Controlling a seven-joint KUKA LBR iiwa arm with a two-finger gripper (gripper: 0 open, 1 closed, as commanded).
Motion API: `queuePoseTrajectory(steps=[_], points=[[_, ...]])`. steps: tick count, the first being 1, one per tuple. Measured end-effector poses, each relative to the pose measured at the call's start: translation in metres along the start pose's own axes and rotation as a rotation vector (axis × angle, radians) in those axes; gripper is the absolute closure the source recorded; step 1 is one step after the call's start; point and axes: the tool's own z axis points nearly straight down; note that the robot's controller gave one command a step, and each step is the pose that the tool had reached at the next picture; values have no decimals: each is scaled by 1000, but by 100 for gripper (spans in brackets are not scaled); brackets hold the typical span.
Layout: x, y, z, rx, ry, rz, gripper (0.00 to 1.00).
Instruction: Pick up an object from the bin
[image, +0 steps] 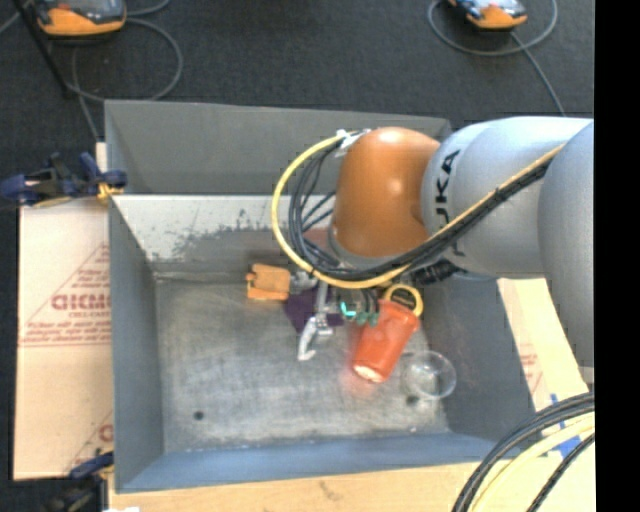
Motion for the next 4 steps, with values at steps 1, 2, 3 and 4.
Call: queuePoseTrajectory(steps=[1, 2, 3, 4], points=[[0, 0, -2, 0, -2, 0, 0], [3, -11, 8, 1, -11, -146, 0], [-13, -38, 53, 3, -9, -319, 0], [-5, -71, 74, -6, 10, 64, 100]])
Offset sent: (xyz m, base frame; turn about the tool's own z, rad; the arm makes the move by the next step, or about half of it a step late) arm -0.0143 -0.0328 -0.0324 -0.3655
